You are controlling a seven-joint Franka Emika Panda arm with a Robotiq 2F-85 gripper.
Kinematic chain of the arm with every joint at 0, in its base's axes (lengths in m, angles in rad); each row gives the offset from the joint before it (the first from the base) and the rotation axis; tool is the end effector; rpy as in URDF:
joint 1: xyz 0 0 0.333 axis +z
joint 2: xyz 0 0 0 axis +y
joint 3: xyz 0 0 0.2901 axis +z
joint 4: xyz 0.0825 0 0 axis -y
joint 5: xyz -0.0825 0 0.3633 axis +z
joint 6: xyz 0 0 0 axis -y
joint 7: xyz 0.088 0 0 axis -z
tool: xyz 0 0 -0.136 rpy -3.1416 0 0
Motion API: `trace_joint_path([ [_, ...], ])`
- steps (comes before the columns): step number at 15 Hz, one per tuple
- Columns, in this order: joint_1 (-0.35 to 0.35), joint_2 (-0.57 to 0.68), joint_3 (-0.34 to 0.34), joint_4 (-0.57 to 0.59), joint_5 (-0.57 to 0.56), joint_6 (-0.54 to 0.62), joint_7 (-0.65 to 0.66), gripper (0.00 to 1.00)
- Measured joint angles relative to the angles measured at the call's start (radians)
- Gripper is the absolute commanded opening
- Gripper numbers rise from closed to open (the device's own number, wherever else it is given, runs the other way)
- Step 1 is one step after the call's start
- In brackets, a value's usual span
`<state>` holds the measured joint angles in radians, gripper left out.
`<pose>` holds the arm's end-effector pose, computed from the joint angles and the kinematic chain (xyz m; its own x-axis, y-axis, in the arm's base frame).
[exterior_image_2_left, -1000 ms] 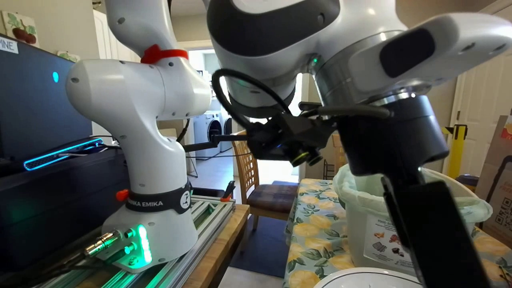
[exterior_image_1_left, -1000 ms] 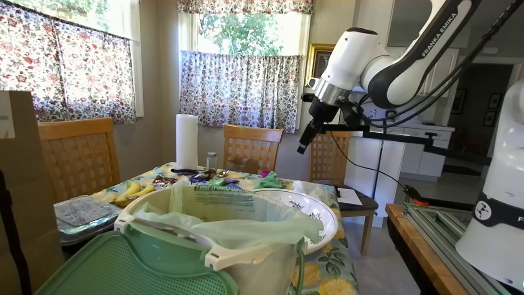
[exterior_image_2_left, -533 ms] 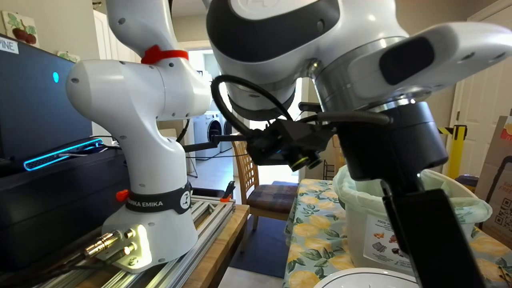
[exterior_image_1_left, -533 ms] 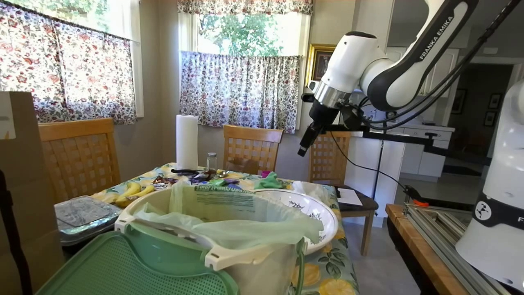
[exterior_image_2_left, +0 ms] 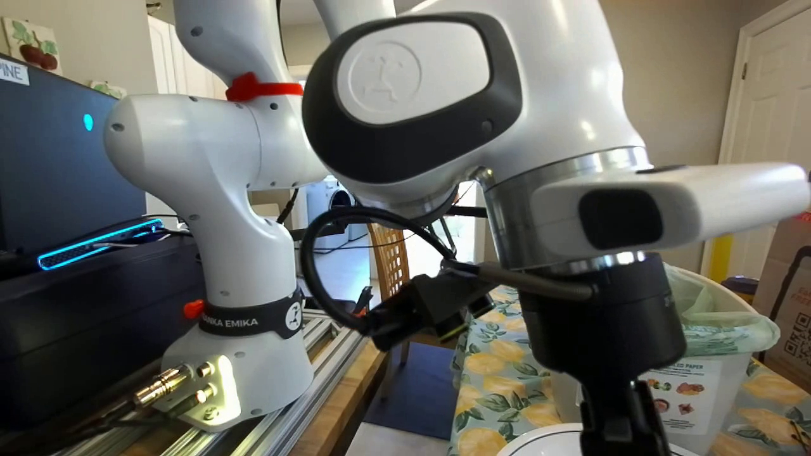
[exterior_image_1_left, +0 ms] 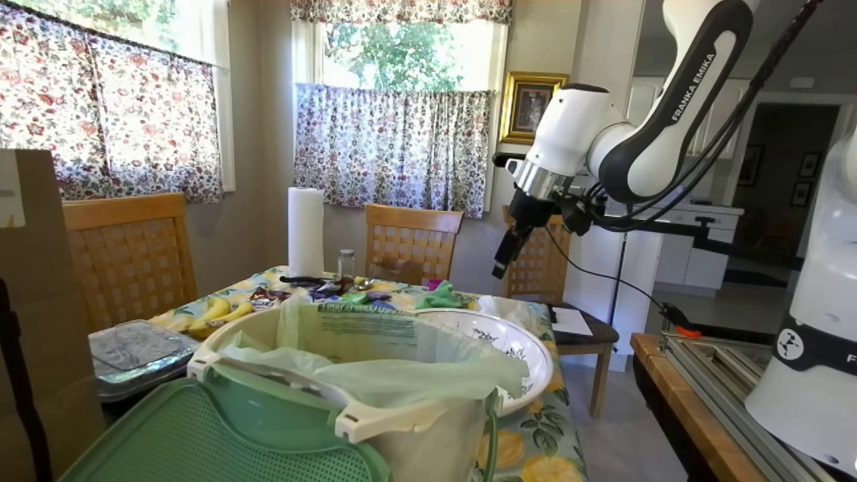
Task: Use the white napkin to wipe the white bowl then throw it in the bin.
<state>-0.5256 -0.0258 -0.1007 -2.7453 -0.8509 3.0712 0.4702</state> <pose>0.3622 -0.1890 0.2193 0.9223 -0.2117 0.3234 -0.2793 -0.9433 0.1792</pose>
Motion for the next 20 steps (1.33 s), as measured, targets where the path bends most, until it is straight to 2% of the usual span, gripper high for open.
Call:
trace_joint_path([
  [4, -0.002, 0.048, -0.007, 0.024, -0.010, 0.002, 0.000, 1.00],
  [20, 0.003, 0.231, -0.112, 0.158, -0.202, 0.001, 0.070, 1.00],
])
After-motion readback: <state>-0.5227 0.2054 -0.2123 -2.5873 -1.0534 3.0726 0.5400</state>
